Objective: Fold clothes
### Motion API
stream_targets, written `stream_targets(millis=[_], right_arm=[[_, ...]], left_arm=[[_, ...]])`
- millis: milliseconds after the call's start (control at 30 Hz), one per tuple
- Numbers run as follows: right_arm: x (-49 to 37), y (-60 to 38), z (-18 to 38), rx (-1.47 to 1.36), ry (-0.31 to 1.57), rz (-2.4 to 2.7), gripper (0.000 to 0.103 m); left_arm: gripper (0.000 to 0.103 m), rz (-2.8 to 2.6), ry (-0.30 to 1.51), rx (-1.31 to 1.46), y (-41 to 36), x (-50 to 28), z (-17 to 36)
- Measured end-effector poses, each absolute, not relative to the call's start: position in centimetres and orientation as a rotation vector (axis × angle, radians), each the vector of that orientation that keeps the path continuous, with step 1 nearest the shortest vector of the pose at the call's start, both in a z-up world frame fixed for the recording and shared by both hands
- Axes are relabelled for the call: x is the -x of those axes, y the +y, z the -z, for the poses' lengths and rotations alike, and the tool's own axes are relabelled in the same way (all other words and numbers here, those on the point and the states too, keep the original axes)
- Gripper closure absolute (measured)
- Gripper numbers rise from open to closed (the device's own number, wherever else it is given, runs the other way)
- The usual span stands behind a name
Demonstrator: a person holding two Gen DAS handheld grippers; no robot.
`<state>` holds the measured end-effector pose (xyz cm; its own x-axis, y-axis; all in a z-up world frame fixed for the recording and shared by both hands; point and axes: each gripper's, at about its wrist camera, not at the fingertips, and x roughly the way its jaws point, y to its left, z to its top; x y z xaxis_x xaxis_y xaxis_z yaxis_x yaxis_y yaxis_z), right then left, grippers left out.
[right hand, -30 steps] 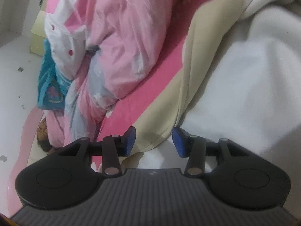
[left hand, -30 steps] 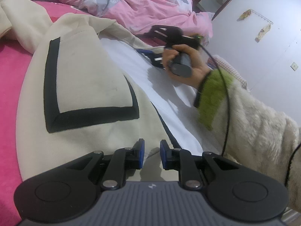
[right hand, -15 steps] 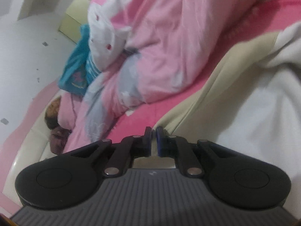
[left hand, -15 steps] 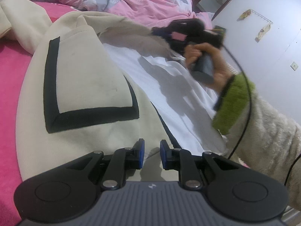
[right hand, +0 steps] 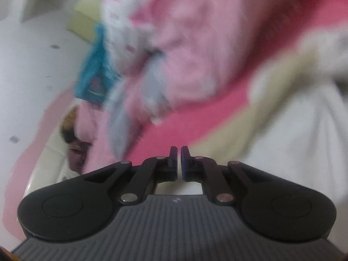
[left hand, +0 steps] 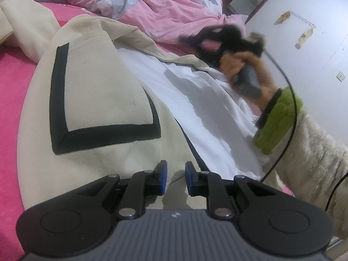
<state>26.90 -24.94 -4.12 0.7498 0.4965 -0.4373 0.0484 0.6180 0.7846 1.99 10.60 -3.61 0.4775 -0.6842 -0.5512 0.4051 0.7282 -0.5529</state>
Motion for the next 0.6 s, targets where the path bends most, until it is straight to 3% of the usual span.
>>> stream_targets(millis=[100, 233, 400, 600], right_arm=[[-27.8, -24.8, 7.5, -0.97, 0.765, -0.199, 0.089], [-28.8, -24.7, 9.0, -1.002, 0.759, -0.159, 0.087], [-30.1, -24.3, 10.1, -1.011, 0.727, -0.147, 0.103], [-26.4, -24.9, 2.1, -0.762, 0.474, -0.279, 0.103]], left_arm=[[0.084, 0.687, 0.836, 0.373, 10.5, -2.0, 3.5], [0.084, 0.69, 0.835, 0.375, 10.7, -2.1, 3.6], [0.084, 0.689, 0.835, 0.378, 10.7, -2.1, 3.7], [0.084, 0.685, 0.832, 0.374, 10.5, -2.1, 3.8]])
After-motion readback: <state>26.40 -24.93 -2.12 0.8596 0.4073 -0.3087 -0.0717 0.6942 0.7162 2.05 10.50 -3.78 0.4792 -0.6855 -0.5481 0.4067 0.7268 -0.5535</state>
